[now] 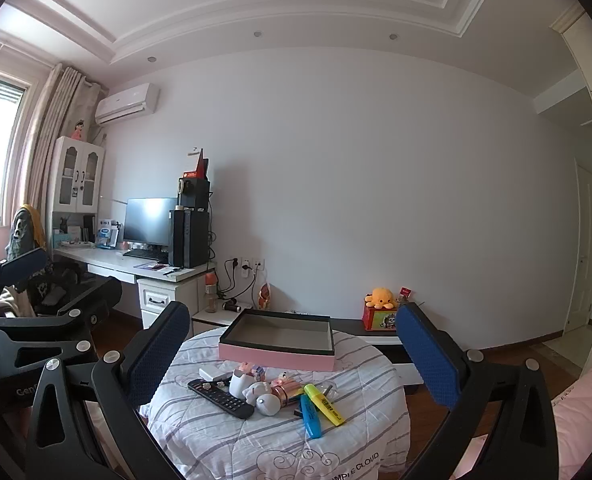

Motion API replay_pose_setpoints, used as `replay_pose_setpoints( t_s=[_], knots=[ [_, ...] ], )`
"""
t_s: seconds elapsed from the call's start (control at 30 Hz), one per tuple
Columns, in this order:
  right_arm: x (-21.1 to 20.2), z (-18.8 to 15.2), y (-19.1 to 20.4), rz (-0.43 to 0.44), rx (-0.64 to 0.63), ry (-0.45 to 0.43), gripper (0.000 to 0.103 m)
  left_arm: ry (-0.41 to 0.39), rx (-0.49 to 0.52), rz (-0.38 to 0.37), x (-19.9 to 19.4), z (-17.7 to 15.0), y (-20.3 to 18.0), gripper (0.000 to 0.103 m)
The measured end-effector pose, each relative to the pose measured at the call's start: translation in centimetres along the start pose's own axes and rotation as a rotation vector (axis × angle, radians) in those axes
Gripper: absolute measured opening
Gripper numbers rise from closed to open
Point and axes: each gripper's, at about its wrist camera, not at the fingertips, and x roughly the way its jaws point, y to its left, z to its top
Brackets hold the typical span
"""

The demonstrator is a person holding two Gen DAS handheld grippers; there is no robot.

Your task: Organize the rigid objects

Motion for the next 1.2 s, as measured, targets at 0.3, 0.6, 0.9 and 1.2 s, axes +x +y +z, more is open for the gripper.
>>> replay_pose_setpoints(
  t_s=[0.3, 0.6, 0.9, 1.2],
  knots=[
    [0.27, -0.27, -0.2, 0.002, -0.002, -0.003, 0.103, -0.006, 0.001, 0.006, -0.03, -0.14, 0.06, 0.103],
    [0.12, -0.28, -0.19, 0.005, -0.003, -0.002, 0.103, -0.009, 0.001, 0.009, -0.11, -0.06, 0.17, 0.103],
    [0.3, -0.16, -0.18, 0.006, -0.005, -0.001, 0.103, -0.012, 0.004, 0.013, -0.3, -0.15, 0.31, 0.103],
    [0.49, -0.2, -0.18, 0.002, -0.004, 0.004, 0.103, -0.011, 0.006, 0.014, -0.32, -0.2, 0.42, 0.103]
  ],
)
